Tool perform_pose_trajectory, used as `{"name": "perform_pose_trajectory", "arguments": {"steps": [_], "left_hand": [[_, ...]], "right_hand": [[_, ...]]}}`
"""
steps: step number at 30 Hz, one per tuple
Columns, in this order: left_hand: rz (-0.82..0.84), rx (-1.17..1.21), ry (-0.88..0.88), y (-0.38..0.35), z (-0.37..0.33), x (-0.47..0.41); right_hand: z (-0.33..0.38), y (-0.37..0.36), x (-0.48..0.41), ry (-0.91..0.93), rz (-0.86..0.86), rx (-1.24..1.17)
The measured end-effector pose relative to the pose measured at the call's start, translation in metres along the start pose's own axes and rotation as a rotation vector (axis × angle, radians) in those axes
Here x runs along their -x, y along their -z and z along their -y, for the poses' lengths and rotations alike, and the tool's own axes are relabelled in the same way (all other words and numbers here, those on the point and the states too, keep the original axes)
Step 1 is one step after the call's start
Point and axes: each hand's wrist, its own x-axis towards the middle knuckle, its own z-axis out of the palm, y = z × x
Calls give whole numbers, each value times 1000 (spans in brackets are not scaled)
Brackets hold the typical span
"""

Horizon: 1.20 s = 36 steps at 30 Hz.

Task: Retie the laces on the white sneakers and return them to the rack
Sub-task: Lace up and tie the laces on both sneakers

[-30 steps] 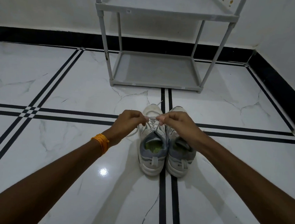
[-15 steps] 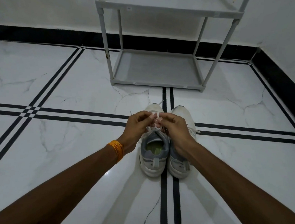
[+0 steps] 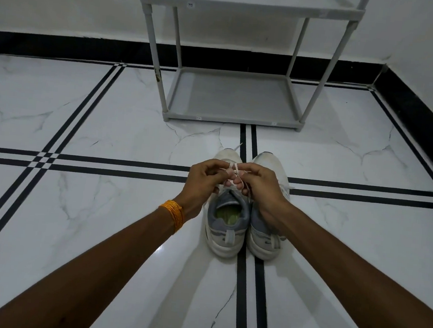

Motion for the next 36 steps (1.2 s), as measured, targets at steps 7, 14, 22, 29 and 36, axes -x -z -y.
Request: {"name": "perform_pose_trajectory", "arguments": {"steps": [7, 14, 22, 29, 36], "left_hand": [[226, -149, 120, 13, -6, -12], [327, -299, 57, 16, -14, -25], [175, -168, 69, 7, -2, -18], [63, -471, -216, 2, 1, -10], [53, -819, -546, 7, 0, -5]], "right_hand": [[6, 8, 0, 56, 189, 327], [8, 12, 2, 391, 218, 705], [5, 11, 13, 426, 168, 652], [2, 0, 14, 425, 8, 871], [-6, -3, 6, 467, -36, 1164]]}}
